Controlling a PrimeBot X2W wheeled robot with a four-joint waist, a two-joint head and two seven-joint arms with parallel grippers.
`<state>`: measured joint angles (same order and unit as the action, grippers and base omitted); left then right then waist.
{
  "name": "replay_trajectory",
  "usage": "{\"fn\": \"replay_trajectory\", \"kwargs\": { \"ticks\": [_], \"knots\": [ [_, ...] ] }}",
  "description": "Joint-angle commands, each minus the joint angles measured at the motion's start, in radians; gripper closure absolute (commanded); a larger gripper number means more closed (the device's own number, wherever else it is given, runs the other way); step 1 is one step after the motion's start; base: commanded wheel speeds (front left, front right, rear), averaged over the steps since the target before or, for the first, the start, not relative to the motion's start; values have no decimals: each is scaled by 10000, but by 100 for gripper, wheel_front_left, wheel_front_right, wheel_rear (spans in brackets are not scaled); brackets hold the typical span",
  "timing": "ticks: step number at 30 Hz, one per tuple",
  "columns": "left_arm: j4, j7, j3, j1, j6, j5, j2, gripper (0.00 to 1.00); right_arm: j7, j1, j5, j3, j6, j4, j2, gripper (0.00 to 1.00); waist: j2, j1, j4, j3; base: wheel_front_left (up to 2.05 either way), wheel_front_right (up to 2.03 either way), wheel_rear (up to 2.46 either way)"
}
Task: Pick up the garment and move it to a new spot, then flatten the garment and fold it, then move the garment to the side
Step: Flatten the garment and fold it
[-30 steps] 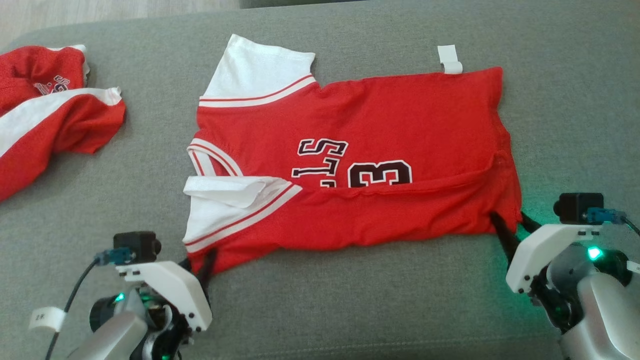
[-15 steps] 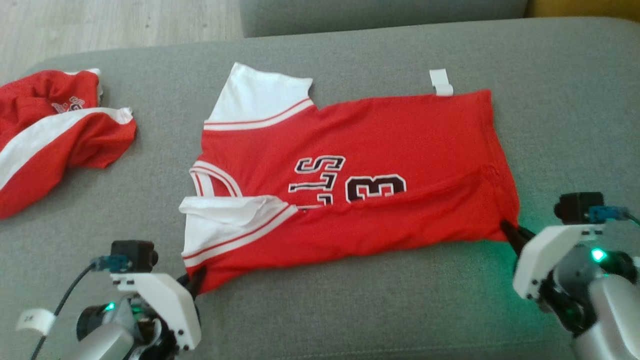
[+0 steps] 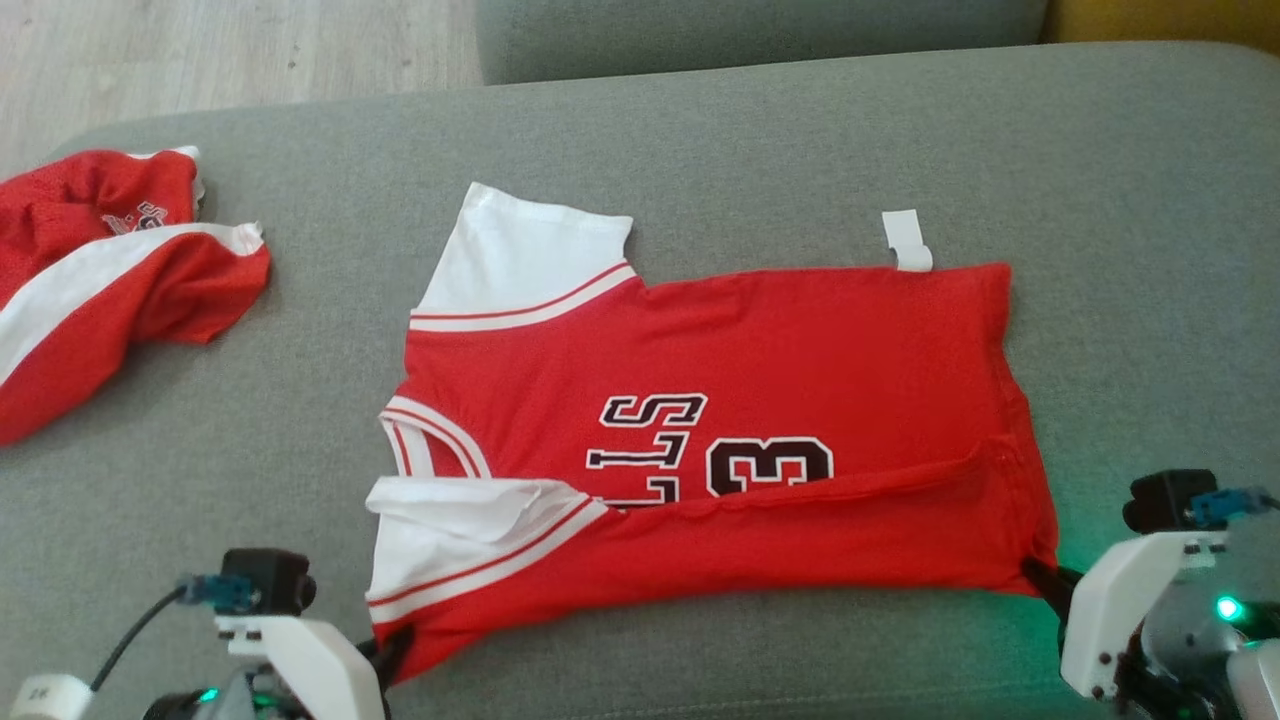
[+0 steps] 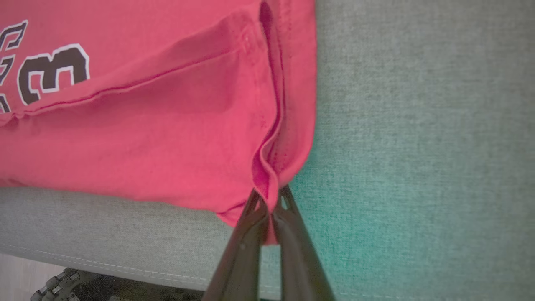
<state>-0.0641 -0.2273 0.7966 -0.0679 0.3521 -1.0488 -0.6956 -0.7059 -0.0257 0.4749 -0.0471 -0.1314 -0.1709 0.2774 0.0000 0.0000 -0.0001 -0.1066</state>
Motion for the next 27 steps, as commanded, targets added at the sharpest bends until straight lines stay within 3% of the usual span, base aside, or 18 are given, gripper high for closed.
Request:
{"fn": "replay_trajectory", "kwargs": {
  "ticks": [1,6,7,8,9,10,19,27],
  "knots": [
    [-119,49,-401,-241,-13,-70,-328,100,-4,13,-116,74,7,423,195,100,0,0,-36,23,0,0,0],
    [158,117,-423,-125,-82,-157,-337,100,-74,-81,-376,287,7,487,130,100,0,0,-95,74,0,0,0],
    [193,120,-428,-120,-98,-173,-335,100,-11,-73,-458,375,7,505,92,54,0,0,-105,80,0,0,0],
    [222,112,-420,-124,-127,-187,-326,86,55,-54,-521,447,7,506,31,10,0,0,-114,84,0,0,0],
    [247,56,-388,-131,-182,-219,-314,47,90,-38,-570,487,7,495,-32,0,0,0,-120,87,0,0,0],
    [270,-14,-355,-144,-247,-259,-303,0,110,-18,-605,495,7,489,-85,0,0,0,-125,89,0,0,0],
    [-201,-258,-693,-996,-393,14,-951,0,262,296,-408,558,7,1127,-130,0,0,0,-155,51,0,0,0],
    [-567,-620,-1361,-2958,-630,671,-1756,0,965,1408,139,1185,7,1850,-249,0,0,0,-218,-407,0,0,0]
  ]
}}
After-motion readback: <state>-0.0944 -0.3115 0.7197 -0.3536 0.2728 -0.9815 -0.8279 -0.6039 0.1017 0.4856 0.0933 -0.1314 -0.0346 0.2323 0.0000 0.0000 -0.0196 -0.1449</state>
